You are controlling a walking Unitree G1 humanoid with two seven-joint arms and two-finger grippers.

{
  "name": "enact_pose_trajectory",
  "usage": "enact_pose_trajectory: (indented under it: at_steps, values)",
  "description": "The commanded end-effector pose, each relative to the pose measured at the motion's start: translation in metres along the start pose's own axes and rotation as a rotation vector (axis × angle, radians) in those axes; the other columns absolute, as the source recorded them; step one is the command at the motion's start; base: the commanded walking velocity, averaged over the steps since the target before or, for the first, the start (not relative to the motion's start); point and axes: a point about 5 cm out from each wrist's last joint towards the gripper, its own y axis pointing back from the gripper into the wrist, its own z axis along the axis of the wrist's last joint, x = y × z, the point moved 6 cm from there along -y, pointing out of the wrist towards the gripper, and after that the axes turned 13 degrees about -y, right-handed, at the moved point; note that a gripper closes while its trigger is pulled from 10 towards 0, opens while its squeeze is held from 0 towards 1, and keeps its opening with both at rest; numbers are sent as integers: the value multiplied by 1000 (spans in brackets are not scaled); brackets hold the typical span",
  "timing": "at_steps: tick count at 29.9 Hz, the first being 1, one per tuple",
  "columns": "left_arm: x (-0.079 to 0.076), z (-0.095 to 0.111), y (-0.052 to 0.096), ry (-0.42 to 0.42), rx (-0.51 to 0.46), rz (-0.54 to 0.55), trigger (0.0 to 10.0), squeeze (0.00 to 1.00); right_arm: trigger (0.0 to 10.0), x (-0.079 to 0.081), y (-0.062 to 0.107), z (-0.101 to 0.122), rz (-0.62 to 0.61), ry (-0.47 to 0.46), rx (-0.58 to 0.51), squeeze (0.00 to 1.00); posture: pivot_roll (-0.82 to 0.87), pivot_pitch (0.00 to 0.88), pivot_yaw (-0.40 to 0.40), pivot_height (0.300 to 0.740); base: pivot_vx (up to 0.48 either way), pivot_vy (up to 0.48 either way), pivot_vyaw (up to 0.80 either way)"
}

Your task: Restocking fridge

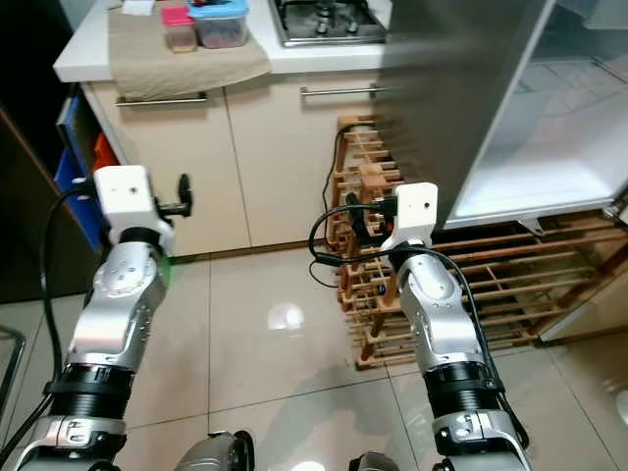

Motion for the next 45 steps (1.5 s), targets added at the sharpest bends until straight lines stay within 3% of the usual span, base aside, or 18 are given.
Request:
enact_pose_trajectory:
  at_steps: [1, 6, 9, 11, 20, 25, 31, 45]
  values:
    - [-2, 4, -1, -8, -14, -14, 10000, 0, 10000, 5, 0, -4, 28, 14, 11, 0, -57, 26, 20, 740, 0, 0, 413]
    - [-6, 9, -4, 25, -31, -34, 10000, 0, 10000, 10, -2, -11, 18, -48, 17, 0, -55, 9, 21, 740, 96, 0, 328]
    - [-1, 1, -7, 27, 12, 2, 10000, 0, 10000, 12, -6, -19, -2, -16, 64, 0, -66, 7, 24, 740, 480, 0, 0]
    - [-5, 3, -8, 28, 4, -9, 10000, 0, 10000, 15, -4, -8, 27, -41, -1, 0, -74, 0, 19, 740, 480, 0, 0]
    - [-6, 10, -14, 33, -25, -9, 10000, 0, 10000, 8, -8, 1, -5, 3, -19, 0, -81, 1, 11, 740, 480, 0, 438]
    - [-6, 12, -16, 34, -30, -11, 10000, 0, 10000, 2, -9, 3, -45, -19, -33, 0, -79, 1, 14, 740, 480, 0, 0]
    - [-6, 18, -20, 32, -51, -25, 10000, 0, 10000, 14, -10, 7, 7, -24, -66, 0, -76, 3, 23, 740, 480, 0, 0]
    - [-11, 22, -19, 34, -79, -68, 10000, 0, 10000, 11, -11, 11, -39, -37, -103, 0, -67, 7, 22, 740, 480, 0, 0]
